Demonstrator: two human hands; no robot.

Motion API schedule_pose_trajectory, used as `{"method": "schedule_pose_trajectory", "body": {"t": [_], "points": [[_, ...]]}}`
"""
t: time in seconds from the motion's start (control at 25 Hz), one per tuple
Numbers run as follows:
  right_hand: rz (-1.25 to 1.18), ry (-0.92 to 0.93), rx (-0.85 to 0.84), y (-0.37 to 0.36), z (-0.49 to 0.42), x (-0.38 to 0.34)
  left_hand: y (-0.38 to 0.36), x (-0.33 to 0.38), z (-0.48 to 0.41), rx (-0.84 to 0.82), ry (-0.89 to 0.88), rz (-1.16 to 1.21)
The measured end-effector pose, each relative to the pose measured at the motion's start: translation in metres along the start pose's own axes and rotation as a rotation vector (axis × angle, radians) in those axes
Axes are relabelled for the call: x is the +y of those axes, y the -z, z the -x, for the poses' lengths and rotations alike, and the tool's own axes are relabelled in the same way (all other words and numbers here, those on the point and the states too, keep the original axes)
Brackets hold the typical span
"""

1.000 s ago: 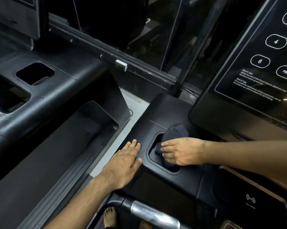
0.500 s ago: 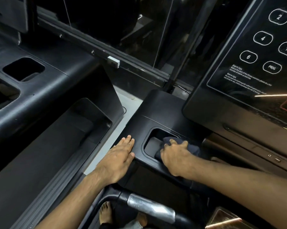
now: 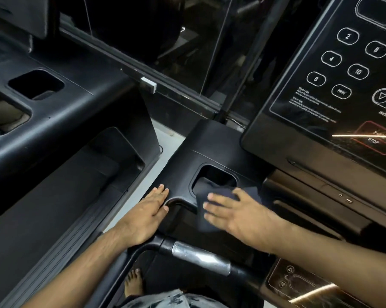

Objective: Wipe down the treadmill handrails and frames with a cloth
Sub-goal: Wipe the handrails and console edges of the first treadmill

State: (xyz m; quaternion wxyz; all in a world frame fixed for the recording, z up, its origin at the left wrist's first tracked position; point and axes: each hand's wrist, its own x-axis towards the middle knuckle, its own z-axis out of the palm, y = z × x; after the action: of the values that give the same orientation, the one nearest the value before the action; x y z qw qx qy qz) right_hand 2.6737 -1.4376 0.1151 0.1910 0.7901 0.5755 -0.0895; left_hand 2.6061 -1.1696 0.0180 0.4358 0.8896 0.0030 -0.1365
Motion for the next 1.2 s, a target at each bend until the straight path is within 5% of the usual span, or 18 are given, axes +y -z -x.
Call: {"method": "schedule_pose_trajectory", "body": {"t": [0.12, 0.36, 1.2], "points": [[0.129, 0.33, -0.226, -0.02, 0.017, 0.015, -0.007, 0.005, 0.012, 0.055, 0.027, -0.019], [0.251, 0.469, -0.229, -0.037, -0.014, 0.017, -0.029, 0.022, 0.038, 0.176, 0.158, -0.026], [0.174, 0.368, 0.031, -0.047, -0.068, 0.015, -0.037, 0.01, 0.058, 0.269, 0.213, -0.009]]}}
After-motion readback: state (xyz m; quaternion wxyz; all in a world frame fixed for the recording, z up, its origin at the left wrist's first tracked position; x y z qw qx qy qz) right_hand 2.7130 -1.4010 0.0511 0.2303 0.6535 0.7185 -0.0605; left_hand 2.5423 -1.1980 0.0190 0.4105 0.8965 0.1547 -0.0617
